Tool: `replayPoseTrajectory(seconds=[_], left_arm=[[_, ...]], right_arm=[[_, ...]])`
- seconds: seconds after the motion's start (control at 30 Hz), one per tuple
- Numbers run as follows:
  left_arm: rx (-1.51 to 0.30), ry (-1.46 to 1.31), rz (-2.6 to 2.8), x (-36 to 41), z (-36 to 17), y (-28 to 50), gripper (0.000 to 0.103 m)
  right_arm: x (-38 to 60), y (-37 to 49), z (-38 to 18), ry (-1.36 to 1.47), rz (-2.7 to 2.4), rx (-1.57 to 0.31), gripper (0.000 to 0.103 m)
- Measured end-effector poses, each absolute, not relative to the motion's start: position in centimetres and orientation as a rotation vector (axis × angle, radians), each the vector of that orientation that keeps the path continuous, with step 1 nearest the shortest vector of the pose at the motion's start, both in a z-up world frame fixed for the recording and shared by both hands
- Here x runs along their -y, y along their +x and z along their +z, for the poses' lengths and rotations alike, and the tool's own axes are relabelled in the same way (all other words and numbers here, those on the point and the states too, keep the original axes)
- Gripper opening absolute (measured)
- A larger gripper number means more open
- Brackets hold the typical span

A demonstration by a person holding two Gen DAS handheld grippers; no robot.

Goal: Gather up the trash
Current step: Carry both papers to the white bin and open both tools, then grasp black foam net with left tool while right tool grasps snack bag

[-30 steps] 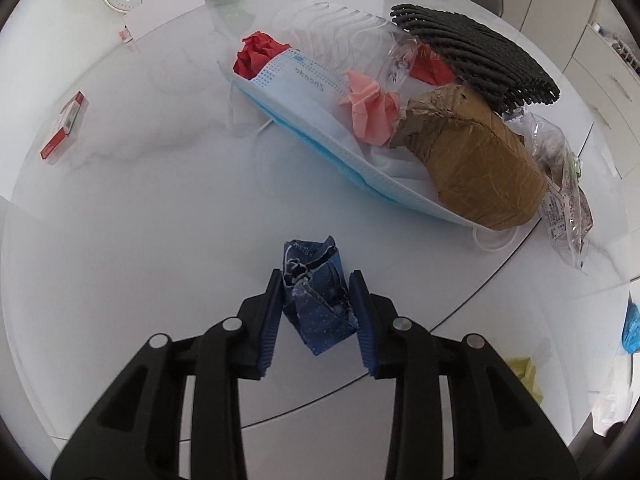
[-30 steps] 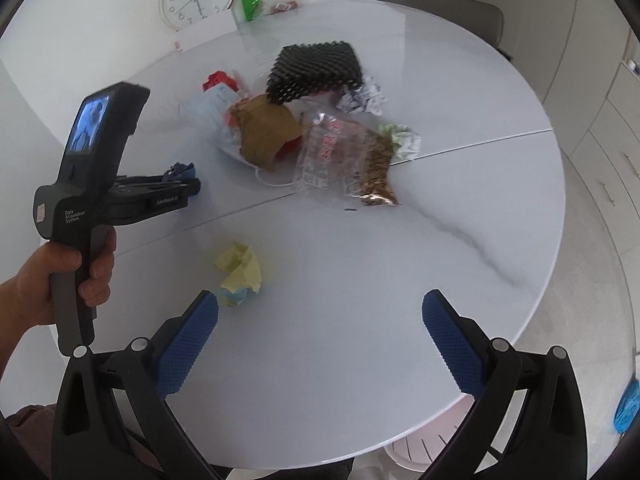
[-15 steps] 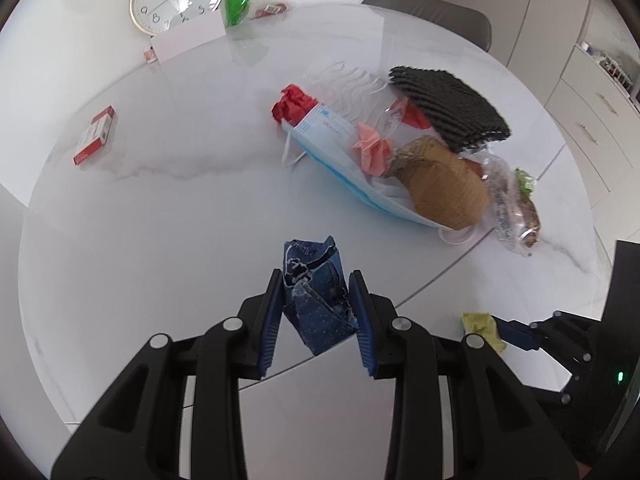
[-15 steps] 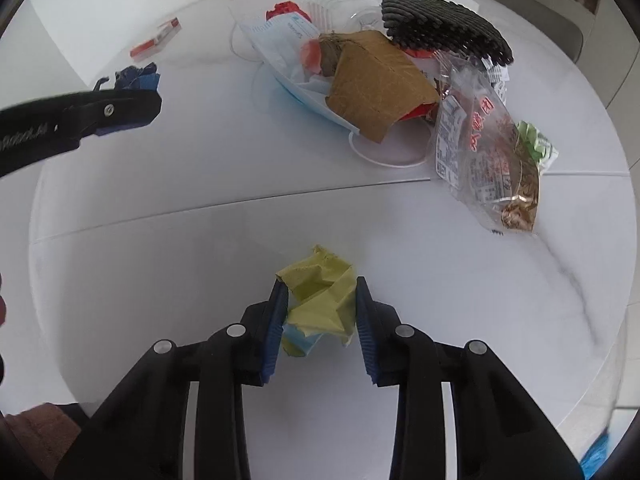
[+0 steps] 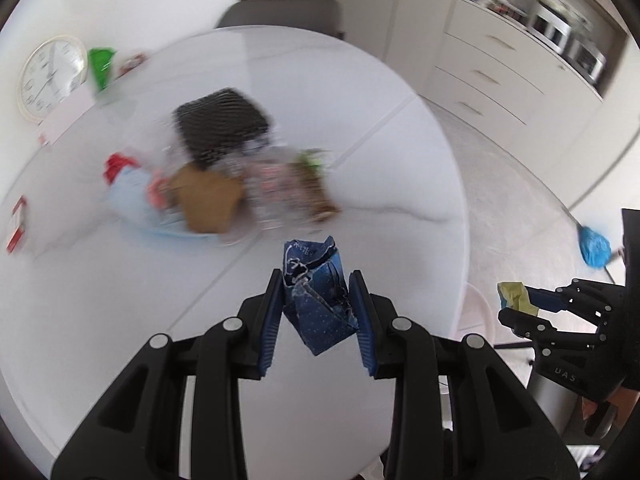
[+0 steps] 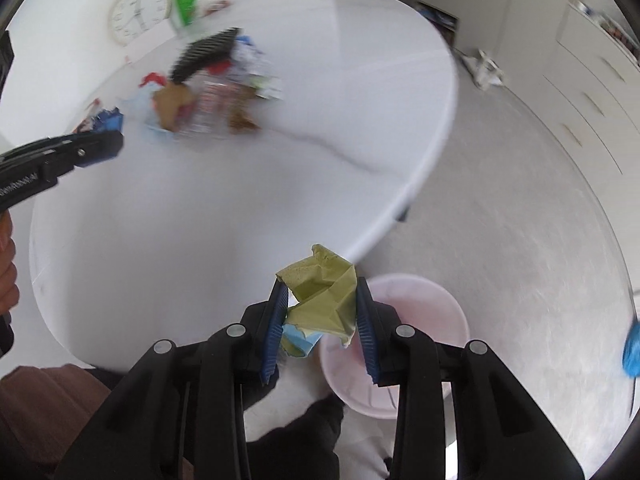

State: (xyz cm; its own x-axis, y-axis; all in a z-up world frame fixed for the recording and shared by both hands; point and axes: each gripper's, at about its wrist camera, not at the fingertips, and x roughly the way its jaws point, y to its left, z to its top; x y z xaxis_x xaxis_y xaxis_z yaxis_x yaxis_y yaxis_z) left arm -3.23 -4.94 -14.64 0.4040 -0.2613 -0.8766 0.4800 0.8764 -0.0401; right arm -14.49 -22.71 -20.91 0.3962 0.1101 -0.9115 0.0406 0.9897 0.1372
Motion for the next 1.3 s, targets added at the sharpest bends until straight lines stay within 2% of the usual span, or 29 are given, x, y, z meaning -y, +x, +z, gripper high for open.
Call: replayPoseTrajectory(seconds=[0.07, 0.13, 0.17, 0.2, 0.27, 0.5, 0.53, 0.63, 0.67, 0.73, 1.03, 1.3], left_arm=[[-1.062, 0.254, -0.518, 7.2, -14.6, -4.0, 0.033], [-1.068, 0.278, -0.563, 9.8, -14.7, -4.8, 0.033], [-1.072, 0.287, -0.581, 10.9, -14.8, -5.3, 0.033], [-1.076, 0.293, -0.595, 11.5, -14.8, -5.7, 0.033], [-1.089, 0.31, -0.624, 13.3, -15.0, -6.7, 0.033], [-1.145, 0.364, -0.701, 18.4, -16.3, -10.0, 0.036], [-1.155, 0.362, -0.713, 19.1, -16.5, -10.5, 0.041], [-1.175, 0.351, -0.712, 20.1, -16.4, -11.4, 0.079], [-1.166, 0.347, -0.706, 20.2, -16.2, -11.6, 0.085], [-1.148, 0.334, -0.717, 20.4, -15.7, -11.9, 0.09], [-1.156, 0.315, -0.663, 19.8, -15.0, -11.5, 0.092], [-1.15, 0.265, -0.582, 16.2, -14.1, -10.0, 0.094]], right_arm=[[24.7, -15.9, -22.0, 0.169, 0.018, -1.19, 0.037], [26.1, -17.0, -22.9, 0.196, 0.018, -1.209, 0.055], [26.6, -17.5, -23.1, 0.203, 0.006, -1.213, 0.074], [27.2, -17.8, -23.3, 0.204, -0.023, -1.212, 0.085], [28.5, -18.4, -23.4, 0.214, -0.069, -1.209, 0.092], [33.4, -19.2, -23.0, 0.236, -0.149, -1.195, 0.094], [33.9, -19.3, -22.9, 0.232, -0.159, -1.19, 0.094], [35.6, -19.9, -22.4, 0.223, -0.177, -1.176, 0.095], [36.0, -20.1, -22.3, 0.221, -0.181, -1.174, 0.096], [36.6, -20.1, -22.1, 0.217, -0.189, -1.17, 0.096], [36.5, -19.8, -21.4, 0.196, -0.169, -1.152, 0.096], [33.7, -18.0, -19.9, 0.167, -0.123, -1.118, 0.096]])
